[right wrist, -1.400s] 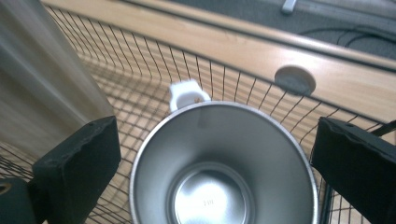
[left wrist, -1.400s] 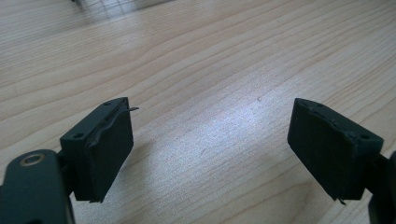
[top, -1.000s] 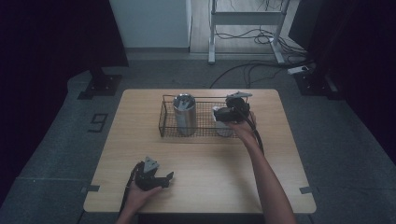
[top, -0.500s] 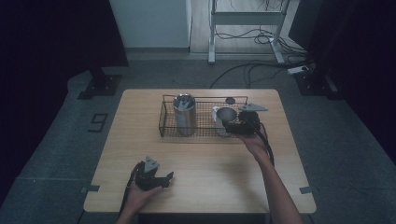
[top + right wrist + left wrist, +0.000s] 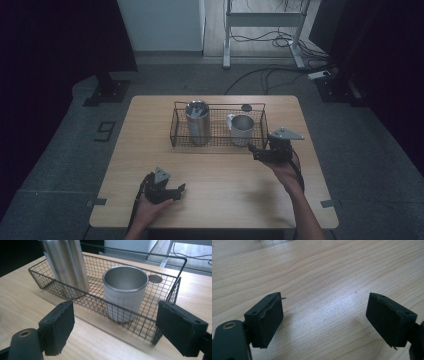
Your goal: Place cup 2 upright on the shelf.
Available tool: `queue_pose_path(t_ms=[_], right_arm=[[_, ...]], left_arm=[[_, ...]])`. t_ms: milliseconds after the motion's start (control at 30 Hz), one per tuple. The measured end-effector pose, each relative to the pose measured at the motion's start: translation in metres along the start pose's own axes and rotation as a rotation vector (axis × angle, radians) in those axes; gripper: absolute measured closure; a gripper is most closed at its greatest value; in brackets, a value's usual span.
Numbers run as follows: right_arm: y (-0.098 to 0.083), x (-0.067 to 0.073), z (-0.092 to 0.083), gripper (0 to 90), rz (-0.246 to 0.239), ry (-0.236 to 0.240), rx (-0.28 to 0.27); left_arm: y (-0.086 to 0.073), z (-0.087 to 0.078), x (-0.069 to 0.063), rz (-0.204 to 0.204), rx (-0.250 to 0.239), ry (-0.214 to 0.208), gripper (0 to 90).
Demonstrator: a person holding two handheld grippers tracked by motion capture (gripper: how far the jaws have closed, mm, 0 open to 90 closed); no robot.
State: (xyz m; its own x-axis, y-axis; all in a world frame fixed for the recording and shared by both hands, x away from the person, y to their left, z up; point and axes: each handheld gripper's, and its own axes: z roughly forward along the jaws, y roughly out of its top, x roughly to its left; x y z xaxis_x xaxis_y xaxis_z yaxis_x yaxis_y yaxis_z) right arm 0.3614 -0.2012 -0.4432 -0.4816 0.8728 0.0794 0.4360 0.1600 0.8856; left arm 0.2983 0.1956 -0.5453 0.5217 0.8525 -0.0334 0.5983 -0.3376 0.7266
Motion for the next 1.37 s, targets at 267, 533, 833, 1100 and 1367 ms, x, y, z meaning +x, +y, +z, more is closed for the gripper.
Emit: queue_pose_path(t_ms=[267, 533, 833, 1100, 1367], right_arm=[[-0.028, 0.002, -0.02, 15.8, 0.021, 0.004, -0.012], [-0.064, 0.001, -0.034, 16.1, 0.044, -0.011, 0.022], [-0.097, 0.006, -0.038, 15.9, 0.039, -0.025, 0.086], [-0.115, 0.006, -0.031, 15.6, 0.054, -0.008, 0.121], [-0.117, 0.004, -0.029, 15.6, 0.066, -0.019, 0.125]], left_arm=[[0.0, 0.0, 0.0, 0.0, 0.003, 0.002, 14.6], [0.001, 0.001, -0.001, 0.005, 0.01, 0.01, 14.6], [0.001, 0.001, -0.001, 0.005, 0.014, 0.012, 14.6], [0.001, 0.002, -0.001, 0.006, 0.019, 0.012, 14.6], [0.001, 0.002, -0.001, 0.01, 0.021, 0.011, 14.6]])
